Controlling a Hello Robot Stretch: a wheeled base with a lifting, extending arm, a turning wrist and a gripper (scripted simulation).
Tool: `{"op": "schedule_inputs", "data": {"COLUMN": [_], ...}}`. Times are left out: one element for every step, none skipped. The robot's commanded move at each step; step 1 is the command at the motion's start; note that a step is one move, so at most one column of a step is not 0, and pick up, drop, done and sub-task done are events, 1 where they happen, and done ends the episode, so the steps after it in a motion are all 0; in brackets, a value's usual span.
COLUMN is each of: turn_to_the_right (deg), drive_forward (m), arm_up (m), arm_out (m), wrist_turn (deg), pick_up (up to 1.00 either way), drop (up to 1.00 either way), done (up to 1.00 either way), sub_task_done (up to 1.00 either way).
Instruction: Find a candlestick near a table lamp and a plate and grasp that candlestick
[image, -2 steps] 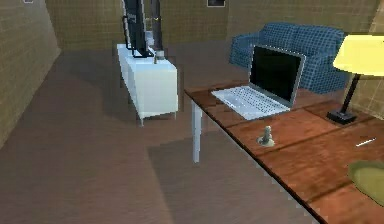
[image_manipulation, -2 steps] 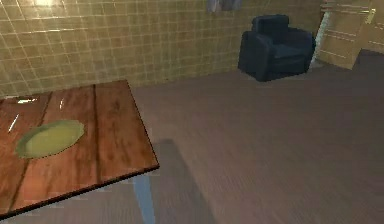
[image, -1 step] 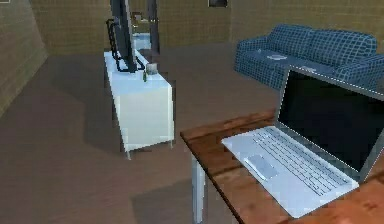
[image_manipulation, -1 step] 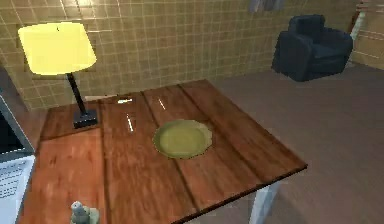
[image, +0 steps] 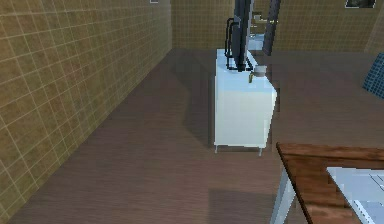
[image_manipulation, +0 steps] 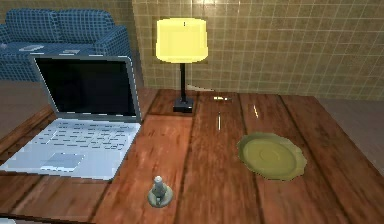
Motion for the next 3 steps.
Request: {"op": "schedule_inputs", "data": {"turn_to_the_right": [0.0,0.0,0.0], "drive_forward": [0.00,0.00,0.00], "arm_up": [0.50,0.38,0.00], "arm_out": [0.00,0.00,0.12], "wrist_turn": [0.0,0.0,0.0], "pick_up": [0.00,0.00,0.00], "drop": [0.00,0.00,0.00], "done": [0.00,0.00,0.00], "sub_task_done": [0.00,0.00,0.00]}}
